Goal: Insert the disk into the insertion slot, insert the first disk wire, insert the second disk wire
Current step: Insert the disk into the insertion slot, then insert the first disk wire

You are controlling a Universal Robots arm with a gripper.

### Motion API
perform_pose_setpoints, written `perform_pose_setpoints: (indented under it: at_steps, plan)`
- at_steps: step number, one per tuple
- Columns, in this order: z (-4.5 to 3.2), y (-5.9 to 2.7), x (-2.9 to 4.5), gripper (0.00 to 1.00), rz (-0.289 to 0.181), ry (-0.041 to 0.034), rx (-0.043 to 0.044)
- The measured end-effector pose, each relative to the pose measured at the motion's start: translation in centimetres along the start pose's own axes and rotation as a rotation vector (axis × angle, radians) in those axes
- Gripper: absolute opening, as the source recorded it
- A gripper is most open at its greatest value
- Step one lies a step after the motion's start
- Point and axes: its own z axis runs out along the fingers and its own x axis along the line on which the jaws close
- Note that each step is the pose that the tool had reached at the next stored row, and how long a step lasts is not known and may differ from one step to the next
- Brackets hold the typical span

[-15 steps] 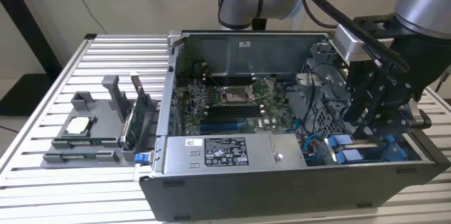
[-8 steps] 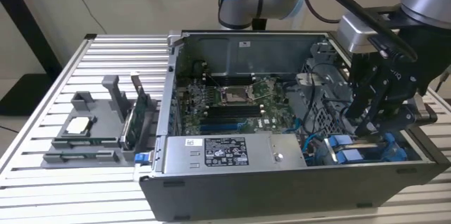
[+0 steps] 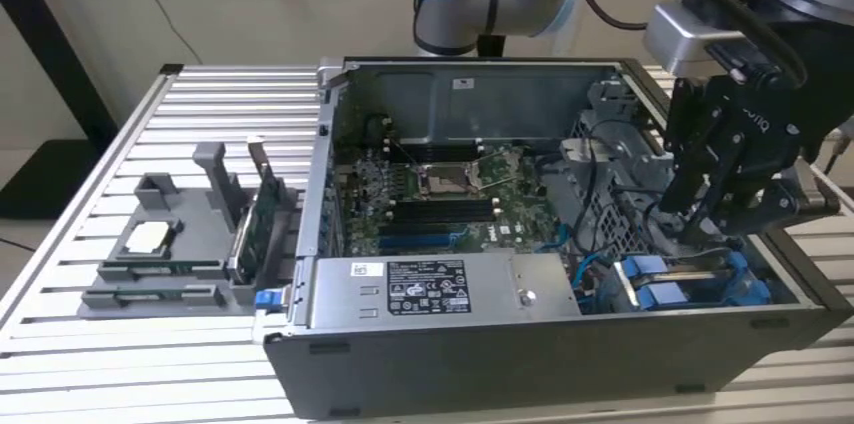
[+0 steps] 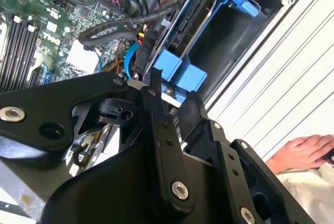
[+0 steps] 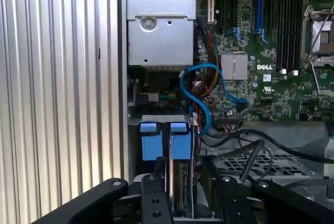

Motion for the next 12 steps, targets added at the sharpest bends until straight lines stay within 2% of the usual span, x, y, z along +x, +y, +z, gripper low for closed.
perform_pose_setpoints:
  at_steps: [2,6,9,12]
  plan:
    - [-0.06,0.01,-0.13,0.41,0.000,-0.0007,0.0002]
    - [-0.05,0.02,-0.45,0.41,0.000,-0.0277,0.0082]
    - [-0.03,0.02,-0.82,0.41,0.000,-0.0386,0.0217]
    - [-0.01,0.00,-1.06,0.41,-0.001,-0.0448,0.0429]
